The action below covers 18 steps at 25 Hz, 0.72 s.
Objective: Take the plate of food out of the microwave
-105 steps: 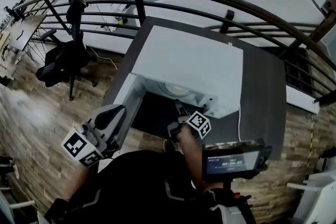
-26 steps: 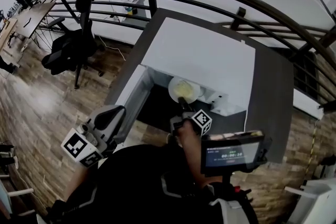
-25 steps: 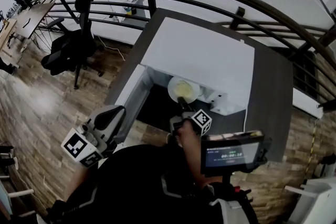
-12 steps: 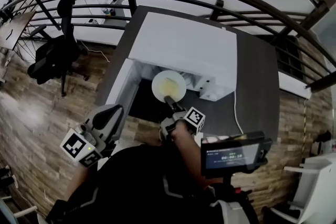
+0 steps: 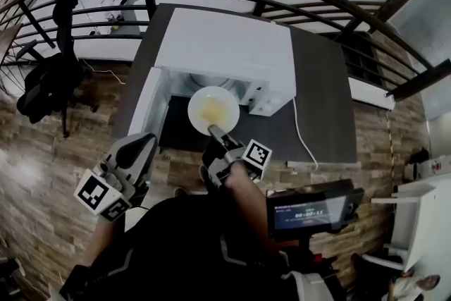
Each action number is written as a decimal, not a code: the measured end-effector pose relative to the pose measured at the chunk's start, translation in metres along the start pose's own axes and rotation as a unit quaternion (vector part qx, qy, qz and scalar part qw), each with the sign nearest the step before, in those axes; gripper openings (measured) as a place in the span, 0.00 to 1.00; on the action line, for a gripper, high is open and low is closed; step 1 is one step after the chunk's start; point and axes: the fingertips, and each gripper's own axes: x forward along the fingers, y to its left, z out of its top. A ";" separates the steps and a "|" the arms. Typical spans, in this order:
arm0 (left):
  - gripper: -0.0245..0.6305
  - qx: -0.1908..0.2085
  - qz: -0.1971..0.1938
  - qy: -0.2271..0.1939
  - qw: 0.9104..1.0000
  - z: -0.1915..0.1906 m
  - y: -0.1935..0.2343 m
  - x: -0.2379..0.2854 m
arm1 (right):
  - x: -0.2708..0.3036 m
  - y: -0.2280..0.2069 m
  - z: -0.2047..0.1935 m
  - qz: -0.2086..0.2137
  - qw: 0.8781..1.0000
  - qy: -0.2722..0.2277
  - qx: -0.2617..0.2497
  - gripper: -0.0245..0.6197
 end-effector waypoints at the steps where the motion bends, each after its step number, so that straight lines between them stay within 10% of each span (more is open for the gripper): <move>1: 0.04 -0.002 -0.006 0.001 1.000 -0.002 -0.001 -0.004 | -0.006 0.002 -0.005 0.001 1.000 -0.002 0.001 0.07; 18: 0.04 -0.014 -0.059 0.022 0.998 -0.017 -0.032 -0.005 | -0.077 0.041 -0.029 0.038 0.999 -0.016 -0.018 0.07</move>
